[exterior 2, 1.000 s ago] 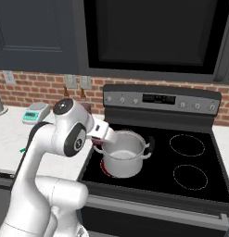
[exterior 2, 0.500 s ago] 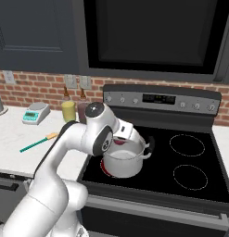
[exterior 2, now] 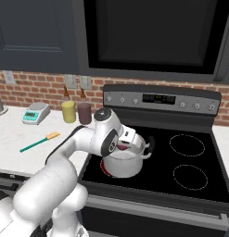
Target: Put the tomato and sweet potato in the pot. Retrieve the spatula and lightly stir the vegetables in the pot.
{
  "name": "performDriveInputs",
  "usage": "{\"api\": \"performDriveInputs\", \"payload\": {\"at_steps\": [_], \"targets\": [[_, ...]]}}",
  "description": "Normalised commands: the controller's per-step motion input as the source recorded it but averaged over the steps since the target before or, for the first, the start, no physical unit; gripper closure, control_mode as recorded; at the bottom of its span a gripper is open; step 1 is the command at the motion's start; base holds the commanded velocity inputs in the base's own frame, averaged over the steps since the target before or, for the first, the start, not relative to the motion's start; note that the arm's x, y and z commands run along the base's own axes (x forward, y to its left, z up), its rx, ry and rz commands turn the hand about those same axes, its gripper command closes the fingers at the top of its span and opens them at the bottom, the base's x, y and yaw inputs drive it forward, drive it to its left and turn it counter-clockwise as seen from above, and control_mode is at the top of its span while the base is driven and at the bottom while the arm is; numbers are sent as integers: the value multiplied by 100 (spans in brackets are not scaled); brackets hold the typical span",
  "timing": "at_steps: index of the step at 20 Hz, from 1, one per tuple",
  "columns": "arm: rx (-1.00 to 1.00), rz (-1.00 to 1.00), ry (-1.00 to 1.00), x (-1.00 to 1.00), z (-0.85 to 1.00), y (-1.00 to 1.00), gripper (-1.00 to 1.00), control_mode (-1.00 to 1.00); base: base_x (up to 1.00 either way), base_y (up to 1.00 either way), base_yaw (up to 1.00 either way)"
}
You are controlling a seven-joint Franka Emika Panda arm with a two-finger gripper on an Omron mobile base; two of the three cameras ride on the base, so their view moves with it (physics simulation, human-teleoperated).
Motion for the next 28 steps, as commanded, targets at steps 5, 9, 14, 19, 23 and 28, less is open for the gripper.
{"api": "performDriveInputs", "payload": {"at_steps": [5,9,14,19,23,28], "targets": [[0,0,8,24,-45,0,100,-100,0,0,0],[0,0,10,21,-38,0,100,-100,0,0,0],[0,0,4,8,-24,0,100,-100,0,0,0],[2,0,1,-1,-4,0,-100,-100,0,0,0],[5,0,0,-26,10,0,-100,-100,0,0,0],[8,0,0,-15,38,0,-100,-100,0,0,0]]}}
